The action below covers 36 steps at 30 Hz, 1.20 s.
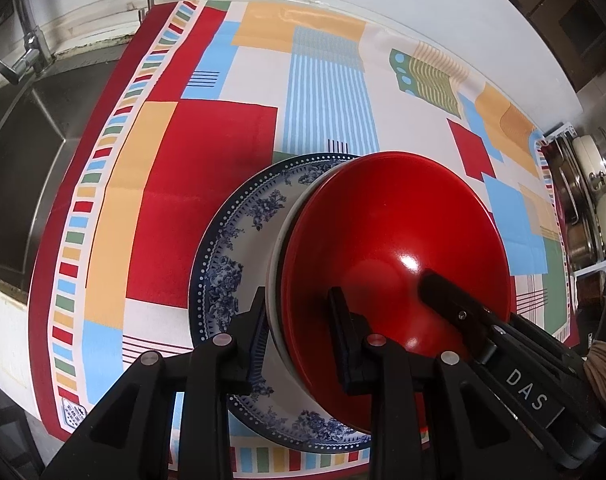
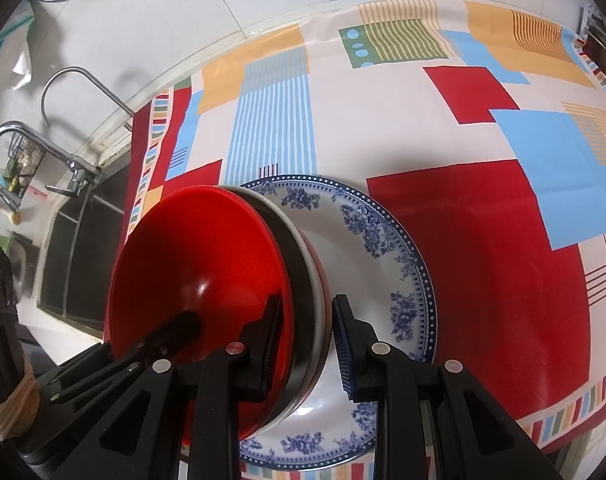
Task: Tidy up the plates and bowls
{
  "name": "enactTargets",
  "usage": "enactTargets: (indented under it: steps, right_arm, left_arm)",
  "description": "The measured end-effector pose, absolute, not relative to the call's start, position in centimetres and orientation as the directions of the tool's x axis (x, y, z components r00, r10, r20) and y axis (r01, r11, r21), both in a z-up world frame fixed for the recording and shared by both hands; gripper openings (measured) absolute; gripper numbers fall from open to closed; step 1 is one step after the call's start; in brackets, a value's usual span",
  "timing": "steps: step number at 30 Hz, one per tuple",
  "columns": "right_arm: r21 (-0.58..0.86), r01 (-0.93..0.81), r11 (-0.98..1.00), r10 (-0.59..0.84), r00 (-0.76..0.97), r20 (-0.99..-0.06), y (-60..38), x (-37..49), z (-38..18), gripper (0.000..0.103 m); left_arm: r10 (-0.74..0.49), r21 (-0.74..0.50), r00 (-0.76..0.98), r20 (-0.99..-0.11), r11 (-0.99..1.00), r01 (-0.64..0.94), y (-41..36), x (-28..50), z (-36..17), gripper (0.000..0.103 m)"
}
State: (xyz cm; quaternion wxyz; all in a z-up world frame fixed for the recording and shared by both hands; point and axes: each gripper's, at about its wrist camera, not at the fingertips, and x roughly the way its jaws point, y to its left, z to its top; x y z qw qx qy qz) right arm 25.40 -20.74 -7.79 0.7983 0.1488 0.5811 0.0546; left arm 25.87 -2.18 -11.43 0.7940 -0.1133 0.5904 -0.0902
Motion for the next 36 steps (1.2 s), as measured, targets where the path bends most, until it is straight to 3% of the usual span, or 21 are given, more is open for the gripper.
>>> enactTargets:
  steps: [2,5,13,17,24,36]
  right_arm:
    - [0.301,0.085,0.95,0.26,0.321,-0.911,-20.7,25.4,-7.8,0.027]
    - [0.307,0.086,0.948,0.264,0.327,-0.907,-20.8,25.2,-7.5,0.029]
    - [0.256,0.118,0.959,0.165,0.503,-0.848,-21.7,21.8,-2.3,0.061]
    - [0.208,0.142,0.968,0.087,0.587,-0.805,-21.8,18.8,-0.1,0.071]
    - [0.195,0.165,0.967,0.048,0.632,-0.773,-22.3,13.8,0.9,0.076]
    - [0.071,0.114,0.991,-0.038,0.743,-0.669,-24.0,4.6,3.0,0.082]
  left_arm:
    - [-0.292,-0.3,0.287,-0.912,0.954,0.018,-2.1,25.8,-11.3,0.044]
    - [-0.296,-0.302,0.307,-0.904,0.953,0.03,-1.7,25.4,-10.5,0.05]
    - [-0.224,-0.191,0.509,-0.831,0.975,0.116,-1.0,21.3,-5.5,0.075]
    - [-0.205,-0.17,0.607,-0.768,0.979,0.115,-0.2,18.5,-4.0,0.092]
    - [-0.181,-0.148,0.665,-0.724,0.983,0.106,-0.2,13.6,-3.5,0.094]
    - [-0.013,0.011,0.769,-0.639,1.0,0.026,-2.7,4.7,-2.3,0.096]
